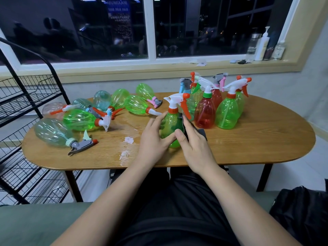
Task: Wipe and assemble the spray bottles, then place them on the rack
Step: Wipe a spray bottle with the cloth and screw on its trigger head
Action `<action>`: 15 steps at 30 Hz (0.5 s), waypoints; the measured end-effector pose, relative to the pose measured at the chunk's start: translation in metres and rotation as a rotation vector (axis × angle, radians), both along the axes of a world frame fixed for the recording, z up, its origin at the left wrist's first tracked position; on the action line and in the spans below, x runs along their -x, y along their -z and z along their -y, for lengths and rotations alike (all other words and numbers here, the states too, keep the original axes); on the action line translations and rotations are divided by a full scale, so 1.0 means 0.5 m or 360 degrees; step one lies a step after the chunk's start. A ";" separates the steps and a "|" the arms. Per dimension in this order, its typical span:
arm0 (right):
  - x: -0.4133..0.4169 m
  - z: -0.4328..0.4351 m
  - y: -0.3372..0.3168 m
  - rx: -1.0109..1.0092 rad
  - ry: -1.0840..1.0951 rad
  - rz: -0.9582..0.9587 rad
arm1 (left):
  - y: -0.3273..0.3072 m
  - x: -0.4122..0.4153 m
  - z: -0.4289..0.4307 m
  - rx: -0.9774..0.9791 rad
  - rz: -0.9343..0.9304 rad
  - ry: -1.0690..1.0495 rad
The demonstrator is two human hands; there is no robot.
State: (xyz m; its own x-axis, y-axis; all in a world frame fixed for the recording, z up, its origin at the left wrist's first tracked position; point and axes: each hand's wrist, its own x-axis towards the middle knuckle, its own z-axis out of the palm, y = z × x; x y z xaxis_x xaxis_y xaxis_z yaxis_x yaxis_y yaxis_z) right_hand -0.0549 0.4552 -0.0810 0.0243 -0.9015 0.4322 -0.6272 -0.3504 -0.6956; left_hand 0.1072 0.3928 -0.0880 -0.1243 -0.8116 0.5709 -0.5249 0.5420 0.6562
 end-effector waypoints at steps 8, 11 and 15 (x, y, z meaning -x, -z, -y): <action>0.001 0.017 0.006 -0.0247 0.0245 -0.0150 | -0.002 0.000 -0.006 -0.0062 -0.0076 -0.0019; -0.001 0.019 0.011 -0.0223 0.0266 -0.0210 | -0.005 0.003 -0.005 -0.0059 -0.0083 -0.0023; 0.003 0.016 0.019 -0.0112 0.0139 -0.0145 | -0.005 0.003 0.000 -0.0045 -0.0100 0.0022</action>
